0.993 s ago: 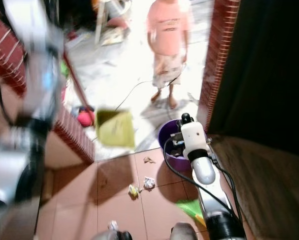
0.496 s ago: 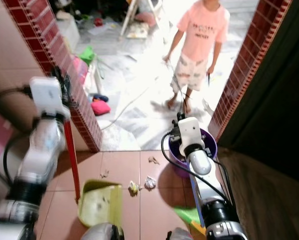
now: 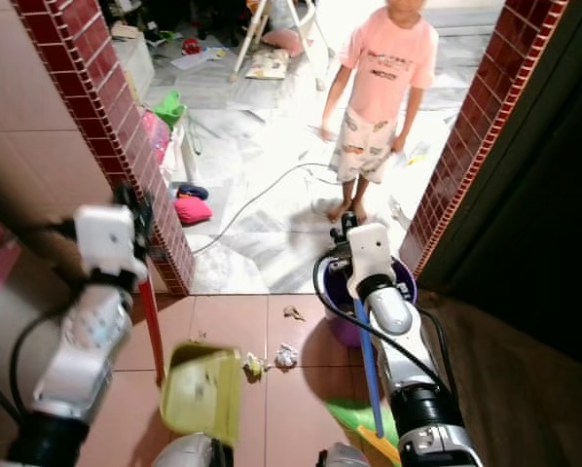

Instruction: Sweep floor

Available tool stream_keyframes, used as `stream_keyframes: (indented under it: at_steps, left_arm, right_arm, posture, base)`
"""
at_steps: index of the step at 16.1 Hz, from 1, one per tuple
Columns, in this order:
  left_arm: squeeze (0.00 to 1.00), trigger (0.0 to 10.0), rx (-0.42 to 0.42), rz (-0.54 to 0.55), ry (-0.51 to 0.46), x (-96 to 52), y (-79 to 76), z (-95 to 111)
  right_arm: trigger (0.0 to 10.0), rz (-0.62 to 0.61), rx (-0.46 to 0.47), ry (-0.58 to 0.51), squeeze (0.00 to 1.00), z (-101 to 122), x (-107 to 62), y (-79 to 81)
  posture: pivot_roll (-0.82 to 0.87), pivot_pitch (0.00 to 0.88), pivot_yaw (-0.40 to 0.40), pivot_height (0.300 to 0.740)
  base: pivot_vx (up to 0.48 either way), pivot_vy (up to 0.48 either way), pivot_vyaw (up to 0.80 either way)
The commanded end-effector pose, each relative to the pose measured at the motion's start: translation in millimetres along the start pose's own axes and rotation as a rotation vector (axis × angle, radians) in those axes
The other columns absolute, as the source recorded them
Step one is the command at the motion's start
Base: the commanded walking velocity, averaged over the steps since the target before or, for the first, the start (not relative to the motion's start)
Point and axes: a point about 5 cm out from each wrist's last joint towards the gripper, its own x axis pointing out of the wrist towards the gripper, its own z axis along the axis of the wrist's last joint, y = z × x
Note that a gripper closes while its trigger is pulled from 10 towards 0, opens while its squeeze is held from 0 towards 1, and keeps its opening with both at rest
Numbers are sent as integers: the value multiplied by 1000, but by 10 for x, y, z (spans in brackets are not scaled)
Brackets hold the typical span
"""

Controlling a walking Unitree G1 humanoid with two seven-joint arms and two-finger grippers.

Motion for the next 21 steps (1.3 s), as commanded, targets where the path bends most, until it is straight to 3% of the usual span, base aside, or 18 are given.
stream_keyframes:
  at_steps: [1,6,10,13,18,21]
  left_arm:
    - [0,10000,17,-1,-18,5,-46,15]
    - [0,10000,-39,-13,38,14,-288,-73]
    - [0,10000,-32,-19,43,-20,-310,-83]
    - [0,10000,-11,40,97,-28,-295,-188]
    - [0,10000,-67,73,167,-43,-362,-252]
    - [0,10000,-73,48,189,-24,-417,-292]
  right_arm:
    - [10000,19,22,-31,0,59,13,47]
    - [10000,52,33,-43,0,108,16,87]
    - [10000,61,27,-42,0,107,-1,96]
    - [10000,58,30,-42,0,119,1,95]
    - [10000,-54,216,-8,0,91,20,18]
    - [10000,-129,267,-8,0,79,19,4]
  posture:
    - [-67,0,18,740]
    - [-90,0,10,740]
    - [-97,0,12,740]
    - [-100,0,17,740]
    - [-112,0,29,740]
    - [-97,0,52,740]
  base:
    - [0,0,0]
    - [0,0,0]
    - [0,0,0]
    - [0,0,0]
    - [0,0,0]
    - [0,0,0]
